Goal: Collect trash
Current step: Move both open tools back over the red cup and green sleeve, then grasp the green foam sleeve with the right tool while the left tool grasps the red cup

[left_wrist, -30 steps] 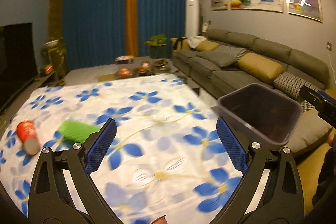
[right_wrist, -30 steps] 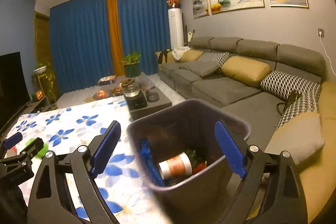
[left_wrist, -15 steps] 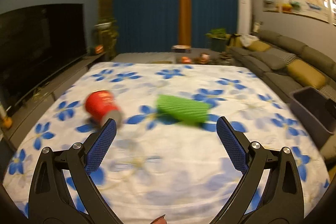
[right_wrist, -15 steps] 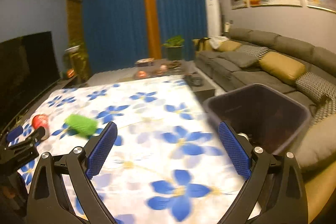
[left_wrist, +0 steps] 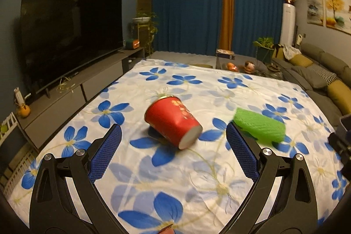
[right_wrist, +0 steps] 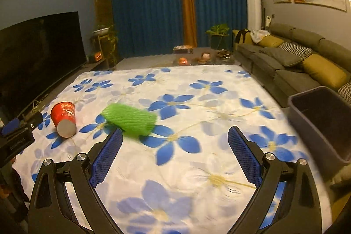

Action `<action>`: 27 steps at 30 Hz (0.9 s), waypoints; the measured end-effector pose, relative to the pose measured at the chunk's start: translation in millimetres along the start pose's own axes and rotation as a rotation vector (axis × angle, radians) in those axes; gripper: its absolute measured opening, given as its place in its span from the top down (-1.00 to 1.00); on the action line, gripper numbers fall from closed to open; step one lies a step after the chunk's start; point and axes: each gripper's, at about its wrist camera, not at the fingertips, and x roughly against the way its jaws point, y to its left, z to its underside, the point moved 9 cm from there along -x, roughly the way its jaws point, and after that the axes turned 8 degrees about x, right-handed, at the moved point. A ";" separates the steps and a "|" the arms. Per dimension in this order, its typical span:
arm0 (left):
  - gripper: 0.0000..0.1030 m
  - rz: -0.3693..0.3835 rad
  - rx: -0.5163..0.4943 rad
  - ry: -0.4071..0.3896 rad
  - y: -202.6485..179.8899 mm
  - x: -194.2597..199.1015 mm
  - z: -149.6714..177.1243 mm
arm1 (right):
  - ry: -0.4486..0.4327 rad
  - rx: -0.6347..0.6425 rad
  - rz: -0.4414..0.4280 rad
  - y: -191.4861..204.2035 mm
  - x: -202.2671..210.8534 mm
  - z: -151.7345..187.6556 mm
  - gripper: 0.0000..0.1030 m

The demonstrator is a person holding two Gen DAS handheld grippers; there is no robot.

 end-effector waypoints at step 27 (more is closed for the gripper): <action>-0.83 -0.030 0.097 0.034 31.6 -44.0 4.9 | 0.270 -0.019 -0.134 54.2 -144.1 1.3 -0.49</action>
